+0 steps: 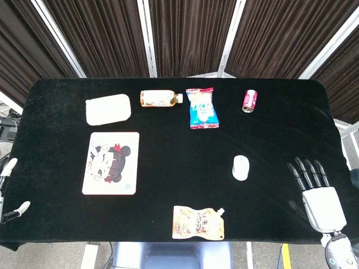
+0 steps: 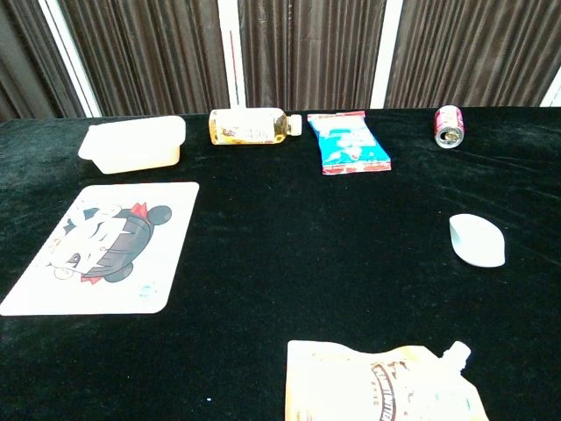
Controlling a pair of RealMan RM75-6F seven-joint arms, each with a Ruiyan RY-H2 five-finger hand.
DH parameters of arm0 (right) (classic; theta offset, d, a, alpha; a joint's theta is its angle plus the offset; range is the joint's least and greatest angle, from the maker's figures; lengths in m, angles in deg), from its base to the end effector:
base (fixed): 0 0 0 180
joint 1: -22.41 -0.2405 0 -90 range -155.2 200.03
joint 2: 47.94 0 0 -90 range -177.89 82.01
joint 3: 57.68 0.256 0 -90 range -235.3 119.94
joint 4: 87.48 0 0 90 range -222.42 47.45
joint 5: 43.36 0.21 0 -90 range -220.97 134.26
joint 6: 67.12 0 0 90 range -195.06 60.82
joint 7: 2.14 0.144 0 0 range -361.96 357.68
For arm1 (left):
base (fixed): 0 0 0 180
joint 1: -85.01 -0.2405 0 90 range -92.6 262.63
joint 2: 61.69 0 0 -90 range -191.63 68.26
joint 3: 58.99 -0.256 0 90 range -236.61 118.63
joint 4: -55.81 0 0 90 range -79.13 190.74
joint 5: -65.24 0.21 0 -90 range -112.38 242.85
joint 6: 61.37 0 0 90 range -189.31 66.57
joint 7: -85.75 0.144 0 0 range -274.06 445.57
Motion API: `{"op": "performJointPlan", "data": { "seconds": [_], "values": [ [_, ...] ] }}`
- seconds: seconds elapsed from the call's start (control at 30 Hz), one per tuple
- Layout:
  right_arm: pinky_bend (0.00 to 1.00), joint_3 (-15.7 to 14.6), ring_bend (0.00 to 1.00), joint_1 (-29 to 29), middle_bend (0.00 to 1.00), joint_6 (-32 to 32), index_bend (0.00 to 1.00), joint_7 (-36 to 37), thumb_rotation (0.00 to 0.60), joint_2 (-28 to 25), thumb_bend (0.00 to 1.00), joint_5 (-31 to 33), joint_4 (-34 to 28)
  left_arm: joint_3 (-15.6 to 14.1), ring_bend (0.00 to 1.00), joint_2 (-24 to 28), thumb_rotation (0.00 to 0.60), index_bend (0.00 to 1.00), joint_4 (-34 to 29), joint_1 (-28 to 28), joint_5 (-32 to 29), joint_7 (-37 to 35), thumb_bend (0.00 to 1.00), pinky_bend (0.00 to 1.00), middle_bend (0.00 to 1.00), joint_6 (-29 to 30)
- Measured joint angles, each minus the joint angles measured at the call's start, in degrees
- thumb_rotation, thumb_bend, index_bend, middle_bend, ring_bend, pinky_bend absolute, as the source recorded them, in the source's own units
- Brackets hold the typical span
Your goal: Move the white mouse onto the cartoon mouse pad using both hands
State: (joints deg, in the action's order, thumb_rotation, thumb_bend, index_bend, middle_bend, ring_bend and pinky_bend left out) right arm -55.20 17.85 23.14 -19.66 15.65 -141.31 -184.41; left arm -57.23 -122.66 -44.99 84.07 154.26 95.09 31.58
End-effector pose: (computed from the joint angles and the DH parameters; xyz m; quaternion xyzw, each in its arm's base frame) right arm -0.2646 -0.1730 0.1561 0.6664 -0.2401 0.3850 0.5916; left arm -0.2898 0.1451 0.1770 -0.5796 -0.3516 -0.3803 0.6292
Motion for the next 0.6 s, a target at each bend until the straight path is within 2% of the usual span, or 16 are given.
{"op": "performJointPlan", "data": {
  "seconds": [0.23, 0.33, 0.47, 0.6],
  "values": [
    [0.0, -0.46, 0.0, -0.43, 0.0, -1.78, 0.0, -0.36, 0.6, 0.15, 0.0, 0.33, 0.27, 0.02, 0.0, -0.02, 0.6, 0.0, 0.0, 0.12, -0.34, 0.03, 0.01, 0.0, 0.0, -0.49],
    [0.0, -0.74, 0.0, -1.57, 0.0, -4.84, 0.0, 0.78, 0.6, 0.26, 0.0, 0.89, 0.35, 0.29, 0.0, -0.33, 0.6, 0.0, 0.01, 0.49, -1.08, 0.91, 0.01, 0.0, 0.0, -1.21],
    [0.0, -0.66, 0.0, -6.01, 0.0, -12.1, 0.0, 3.27, 0.6, 0.39, 0.0, 0.73, 2.39, 0.83, 0.0, -0.75, 0.6, 0.0, 0.22, 1.16, -2.53, 1.85, 0.01, 0.0, 0.0, -2.49],
    [0.0, -0.45, 0.0, -12.33, 0.08, -18.31, 0.04, 6.59, 0.6, 1.42, 0.0, -1.82, 8.52, 1.67, 0.0, -1.57, 0.6, 0.0, 0.72, 1.8, -4.24, 2.85, 0.01, 0.0, 0.0, -3.33]
  ]
}}
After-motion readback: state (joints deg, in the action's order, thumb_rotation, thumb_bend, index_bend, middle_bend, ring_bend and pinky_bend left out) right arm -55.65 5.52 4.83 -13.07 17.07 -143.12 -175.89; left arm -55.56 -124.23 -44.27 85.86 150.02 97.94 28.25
